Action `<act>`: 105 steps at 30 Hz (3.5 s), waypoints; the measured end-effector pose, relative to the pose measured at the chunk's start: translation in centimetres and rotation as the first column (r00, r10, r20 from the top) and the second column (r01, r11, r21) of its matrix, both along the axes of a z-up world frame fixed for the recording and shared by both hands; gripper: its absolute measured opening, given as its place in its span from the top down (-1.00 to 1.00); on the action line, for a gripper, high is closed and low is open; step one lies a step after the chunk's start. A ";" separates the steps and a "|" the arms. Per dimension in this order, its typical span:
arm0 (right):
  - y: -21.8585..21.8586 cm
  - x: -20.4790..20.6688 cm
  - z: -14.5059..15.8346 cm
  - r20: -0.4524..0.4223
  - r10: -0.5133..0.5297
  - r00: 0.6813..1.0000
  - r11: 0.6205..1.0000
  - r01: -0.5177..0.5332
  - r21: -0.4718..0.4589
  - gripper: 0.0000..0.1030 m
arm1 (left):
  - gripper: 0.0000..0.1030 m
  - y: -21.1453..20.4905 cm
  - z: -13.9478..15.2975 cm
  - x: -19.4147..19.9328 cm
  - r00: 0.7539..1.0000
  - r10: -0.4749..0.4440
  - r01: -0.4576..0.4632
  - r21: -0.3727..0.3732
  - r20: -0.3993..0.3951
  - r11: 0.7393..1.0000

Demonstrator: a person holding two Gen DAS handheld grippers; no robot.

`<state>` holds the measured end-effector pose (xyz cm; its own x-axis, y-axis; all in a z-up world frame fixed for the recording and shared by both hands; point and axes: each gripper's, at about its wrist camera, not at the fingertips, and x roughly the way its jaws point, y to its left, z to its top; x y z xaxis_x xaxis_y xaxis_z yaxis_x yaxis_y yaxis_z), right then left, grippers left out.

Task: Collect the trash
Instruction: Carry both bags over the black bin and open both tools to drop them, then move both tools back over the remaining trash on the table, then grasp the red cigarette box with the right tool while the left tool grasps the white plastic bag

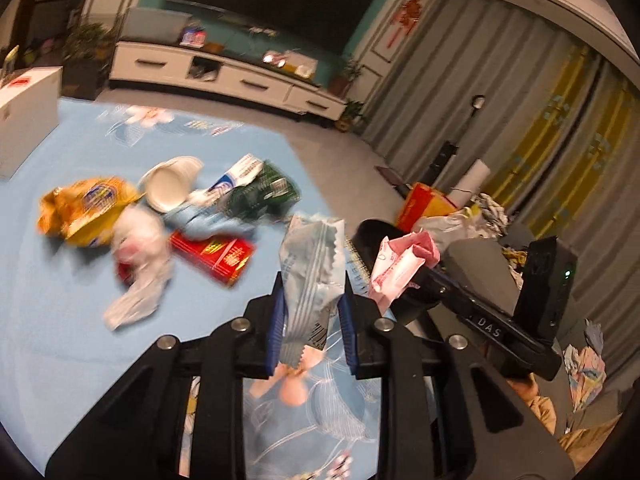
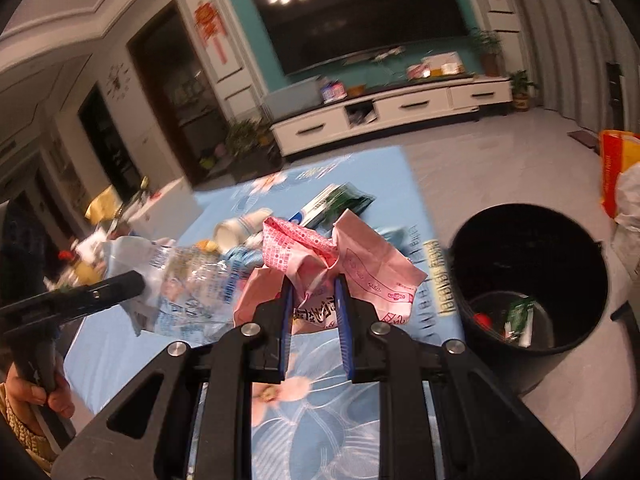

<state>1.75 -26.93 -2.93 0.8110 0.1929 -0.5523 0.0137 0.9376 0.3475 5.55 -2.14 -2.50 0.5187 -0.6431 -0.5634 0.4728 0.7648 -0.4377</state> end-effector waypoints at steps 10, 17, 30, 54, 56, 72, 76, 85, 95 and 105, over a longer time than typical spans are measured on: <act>-7.8 -2.8 -0.1 0.040 -0.234 0.971 0.972 0.233 0.013 0.59 | 0.50 -10.1 2.2 1.8 0.983 -0.167 0.166 0.018 0.069 0.986; -12.2 -3.2 -1.7 0.018 -0.358 0.934 0.934 0.358 0.013 0.59 | 0.48 -18.3 0.8 3.8 0.959 -0.279 0.276 0.061 0.048 0.959; -15.9 -2.0 -5.9 -0.087 -0.434 0.896 0.898 0.439 0.037 0.11 | -0.27 -25.3 -4.5 7.7 0.957 -0.283 0.290 0.115 -0.069 0.950; -6.6 -1.9 -2.2 -0.074 -0.193 0.978 0.981 0.194 0.016 -0.60 | -0.94 -4.4 -5.3 2.5 0.984 0.124 -0.095 0.214 -0.127 0.972; -4.9 -1.7 -1.7 -0.064 -0.128 0.990 0.992 0.128 -0.008 -0.62 | -0.94 -1.7 -5.3 1.9 0.976 0.178 -0.147 0.222 -0.127 0.964; 6.9 2.4 -3.8 -0.172 0.190 0.967 0.973 -0.209 -0.099 -0.62 | -0.94 10.3 -7.6 0.2 0.901 0.394 -0.365 0.174 -0.182 0.915; 8.7 3.8 -4.9 -0.201 0.228 0.953 0.961 -0.254 -0.110 -0.62 | -0.94 10.7 -8.2 0.5 0.900 0.394 -0.369 0.155 -0.189 0.917; 10.7 7.5 -6.5 -0.234 0.279 0.932 0.938 -0.316 -0.143 -0.62 | -0.94 10.5 -9.3 2.3 0.909 0.368 -0.347 0.133 -0.198 0.928; 11.9 13.0 -8.2 -0.267 0.344 0.900 0.897 -0.400 -0.191 -0.62 | -0.94 9.3 -9.9 6.0 0.921 0.346 -0.326 0.131 -0.180 0.936; 13.1 16.0 -9.4 -0.304 0.396 0.866 0.859 -0.467 -0.209 -0.27 | -0.94 7.4 -10.6 9.6 0.930 0.326 -0.309 0.119 -0.170 0.944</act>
<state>17.77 -13.87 -12.37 0.5138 0.3086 -0.8004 -0.3638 0.9234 0.1225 15.18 5.25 -13.14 0.5690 -0.4051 -0.7157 0.1166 0.9012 -0.4174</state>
